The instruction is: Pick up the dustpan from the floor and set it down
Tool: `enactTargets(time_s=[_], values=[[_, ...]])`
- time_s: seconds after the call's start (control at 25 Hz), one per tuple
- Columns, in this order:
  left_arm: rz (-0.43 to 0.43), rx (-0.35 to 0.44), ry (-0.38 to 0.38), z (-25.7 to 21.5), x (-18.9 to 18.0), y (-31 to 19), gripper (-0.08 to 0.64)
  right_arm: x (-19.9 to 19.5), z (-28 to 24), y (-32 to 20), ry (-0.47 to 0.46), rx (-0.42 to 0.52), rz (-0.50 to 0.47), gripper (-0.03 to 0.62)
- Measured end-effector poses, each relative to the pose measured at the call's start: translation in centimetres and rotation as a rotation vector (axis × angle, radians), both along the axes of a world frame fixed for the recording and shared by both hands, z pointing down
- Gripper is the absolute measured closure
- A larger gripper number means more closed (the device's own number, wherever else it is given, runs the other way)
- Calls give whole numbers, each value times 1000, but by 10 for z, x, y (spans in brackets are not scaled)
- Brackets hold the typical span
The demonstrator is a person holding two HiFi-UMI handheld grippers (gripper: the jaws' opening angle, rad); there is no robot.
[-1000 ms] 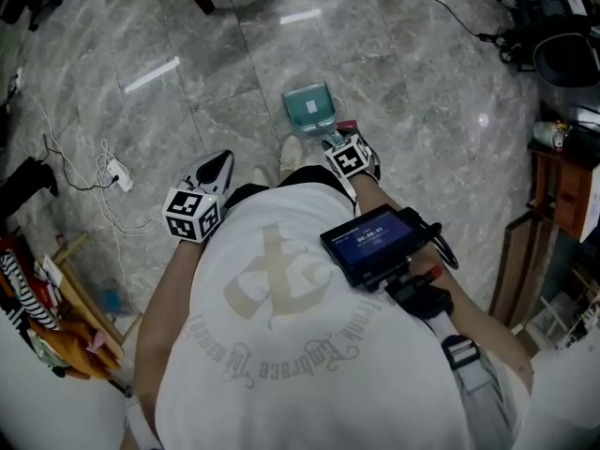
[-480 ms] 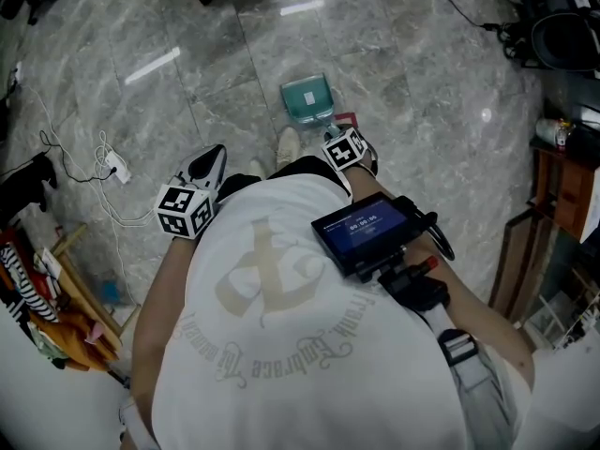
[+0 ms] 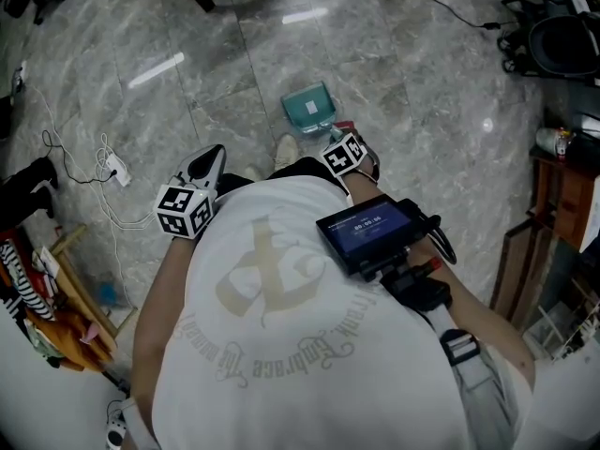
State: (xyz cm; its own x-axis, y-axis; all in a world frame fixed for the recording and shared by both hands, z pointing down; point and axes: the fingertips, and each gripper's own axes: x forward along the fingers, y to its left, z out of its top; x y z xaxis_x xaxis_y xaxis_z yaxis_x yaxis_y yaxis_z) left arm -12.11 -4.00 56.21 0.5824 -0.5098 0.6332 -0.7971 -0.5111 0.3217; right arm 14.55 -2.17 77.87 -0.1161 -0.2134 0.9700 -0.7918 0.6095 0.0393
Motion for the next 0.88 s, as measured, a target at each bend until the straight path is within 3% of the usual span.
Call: enactTargets(time_s=[0.88], values=[[-98, 34, 58, 4, -24, -16, 548, 1, -19, -13, -22, 22, -116, 571]])
